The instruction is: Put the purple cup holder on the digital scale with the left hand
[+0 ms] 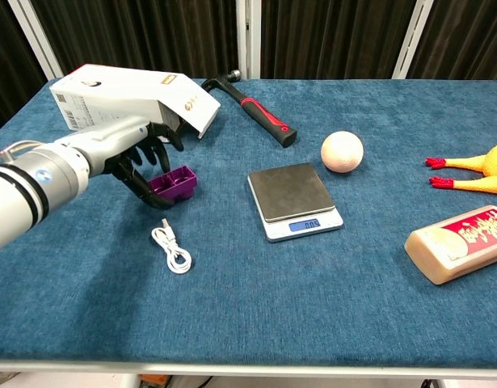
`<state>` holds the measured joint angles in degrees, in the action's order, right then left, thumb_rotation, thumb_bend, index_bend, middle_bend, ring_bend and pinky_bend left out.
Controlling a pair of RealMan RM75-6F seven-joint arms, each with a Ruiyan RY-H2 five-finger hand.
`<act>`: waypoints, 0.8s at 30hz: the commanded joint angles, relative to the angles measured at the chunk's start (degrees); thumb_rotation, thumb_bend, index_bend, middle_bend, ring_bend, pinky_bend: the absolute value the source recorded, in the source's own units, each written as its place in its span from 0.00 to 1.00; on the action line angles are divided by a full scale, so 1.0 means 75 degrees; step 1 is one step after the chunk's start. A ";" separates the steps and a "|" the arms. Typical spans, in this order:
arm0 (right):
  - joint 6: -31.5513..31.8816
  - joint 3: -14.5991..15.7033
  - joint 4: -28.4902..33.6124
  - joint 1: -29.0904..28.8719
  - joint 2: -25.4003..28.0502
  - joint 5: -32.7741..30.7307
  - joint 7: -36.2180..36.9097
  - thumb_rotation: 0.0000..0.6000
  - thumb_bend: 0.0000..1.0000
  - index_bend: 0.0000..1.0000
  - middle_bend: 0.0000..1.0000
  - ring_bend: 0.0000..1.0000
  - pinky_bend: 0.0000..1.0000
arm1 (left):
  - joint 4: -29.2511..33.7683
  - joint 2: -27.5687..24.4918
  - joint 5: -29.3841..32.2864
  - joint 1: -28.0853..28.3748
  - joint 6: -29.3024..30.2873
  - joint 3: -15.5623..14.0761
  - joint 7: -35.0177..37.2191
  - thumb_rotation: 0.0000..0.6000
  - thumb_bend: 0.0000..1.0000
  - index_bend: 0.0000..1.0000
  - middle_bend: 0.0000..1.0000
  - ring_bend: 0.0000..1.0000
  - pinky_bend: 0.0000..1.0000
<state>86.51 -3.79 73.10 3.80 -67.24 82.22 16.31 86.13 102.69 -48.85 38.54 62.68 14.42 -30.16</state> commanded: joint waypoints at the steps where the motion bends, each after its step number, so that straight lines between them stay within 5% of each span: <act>1: -0.0032 -0.0011 -0.0021 0.0002 0.0006 -0.0032 0.0044 1.00 0.20 0.00 0.00 0.00 0.00 | -0.0054 0.0057 0.0022 0.0027 0.0064 -0.0018 -0.0023 1.00 0.15 0.32 0.41 0.34 0.43; 10: 0.0011 -0.0001 -0.0151 -0.0027 -0.0048 0.0099 0.0193 1.00 0.21 0.00 0.00 0.00 0.00 | -0.0370 0.0131 -0.0070 0.0057 0.0088 -0.0182 -0.0070 1.00 0.22 0.44 0.54 0.50 0.64; 24: -0.0100 -0.0012 -0.0274 -0.0045 -0.0106 0.0041 0.0285 1.00 0.21 0.00 0.00 0.00 0.00 | -0.0382 0.0154 -0.0694 0.0036 0.0175 -0.0093 0.0641 1.00 0.27 0.52 0.63 0.59 0.65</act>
<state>85.77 -3.88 71.05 3.46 -68.02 82.53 18.44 83.11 103.86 -53.85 38.87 63.98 13.58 -25.61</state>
